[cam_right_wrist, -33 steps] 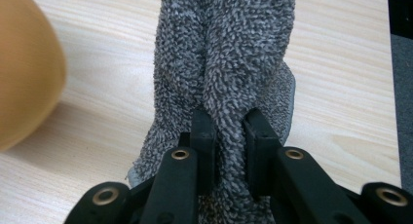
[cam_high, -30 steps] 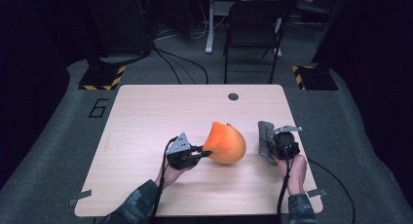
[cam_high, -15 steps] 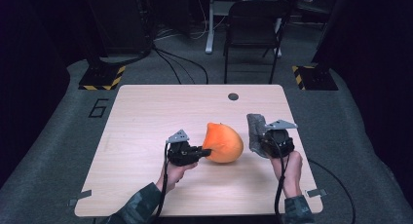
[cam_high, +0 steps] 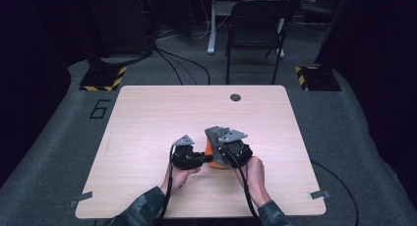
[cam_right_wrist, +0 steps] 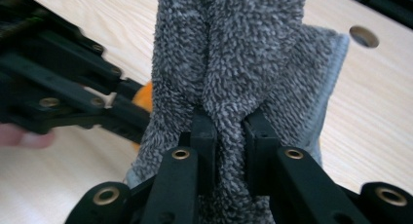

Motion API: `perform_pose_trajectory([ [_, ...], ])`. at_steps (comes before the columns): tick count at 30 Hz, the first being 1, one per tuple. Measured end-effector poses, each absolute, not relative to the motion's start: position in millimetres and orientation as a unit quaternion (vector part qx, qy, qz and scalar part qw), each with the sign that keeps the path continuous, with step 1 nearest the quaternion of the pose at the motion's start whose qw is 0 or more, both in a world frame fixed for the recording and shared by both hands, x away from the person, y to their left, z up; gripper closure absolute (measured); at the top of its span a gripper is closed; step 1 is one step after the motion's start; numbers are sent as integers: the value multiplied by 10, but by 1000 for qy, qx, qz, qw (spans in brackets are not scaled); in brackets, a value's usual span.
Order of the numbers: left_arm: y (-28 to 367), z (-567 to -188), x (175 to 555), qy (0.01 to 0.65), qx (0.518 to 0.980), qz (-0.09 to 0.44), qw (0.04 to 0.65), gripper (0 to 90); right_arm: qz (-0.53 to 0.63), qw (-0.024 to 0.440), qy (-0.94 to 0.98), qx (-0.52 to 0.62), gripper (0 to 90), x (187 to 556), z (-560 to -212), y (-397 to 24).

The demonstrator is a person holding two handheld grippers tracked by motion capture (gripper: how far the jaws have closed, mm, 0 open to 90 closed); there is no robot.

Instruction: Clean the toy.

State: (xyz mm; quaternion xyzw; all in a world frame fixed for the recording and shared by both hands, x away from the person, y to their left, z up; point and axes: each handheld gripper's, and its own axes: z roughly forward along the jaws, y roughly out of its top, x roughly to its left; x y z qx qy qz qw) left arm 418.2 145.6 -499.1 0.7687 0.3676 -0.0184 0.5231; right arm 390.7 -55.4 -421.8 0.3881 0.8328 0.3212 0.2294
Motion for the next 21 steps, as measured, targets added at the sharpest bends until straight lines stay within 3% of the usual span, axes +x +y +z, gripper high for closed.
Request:
perform_pose_trajectory([
  [21, 1437, -4994, 4196, 347, 777, -11, 525, 749, 290, 208, 812, 461, 778, 4109, -4448, -1187],
])
